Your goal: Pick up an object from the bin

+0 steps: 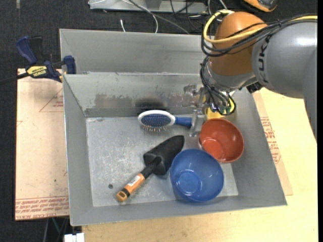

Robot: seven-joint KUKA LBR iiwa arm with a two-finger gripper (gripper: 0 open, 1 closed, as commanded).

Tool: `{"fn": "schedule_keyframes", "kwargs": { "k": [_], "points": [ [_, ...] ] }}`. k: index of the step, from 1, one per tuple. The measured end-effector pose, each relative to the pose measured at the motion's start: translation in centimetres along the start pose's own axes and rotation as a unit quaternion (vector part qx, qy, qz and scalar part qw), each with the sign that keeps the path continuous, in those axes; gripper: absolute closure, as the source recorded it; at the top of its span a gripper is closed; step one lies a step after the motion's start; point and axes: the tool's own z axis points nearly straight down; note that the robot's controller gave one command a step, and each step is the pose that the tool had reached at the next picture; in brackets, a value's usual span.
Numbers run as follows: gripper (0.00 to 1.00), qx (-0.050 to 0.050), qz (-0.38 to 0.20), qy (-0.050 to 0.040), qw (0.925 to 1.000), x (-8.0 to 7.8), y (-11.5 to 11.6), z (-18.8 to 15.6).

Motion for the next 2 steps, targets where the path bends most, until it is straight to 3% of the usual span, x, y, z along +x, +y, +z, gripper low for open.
{"fn": "schedule_keyframes", "kwargs": {
  "k": [1, 2],
  "points": [
    [0.0, 0.0, 0.0, -0.003, 1.0, -0.1, 0.0, -0.5],
    [0.0, -0.002, 0.065, 0.001, 0.9979, 0.0, 8.2, 9.6]
  ]
}}
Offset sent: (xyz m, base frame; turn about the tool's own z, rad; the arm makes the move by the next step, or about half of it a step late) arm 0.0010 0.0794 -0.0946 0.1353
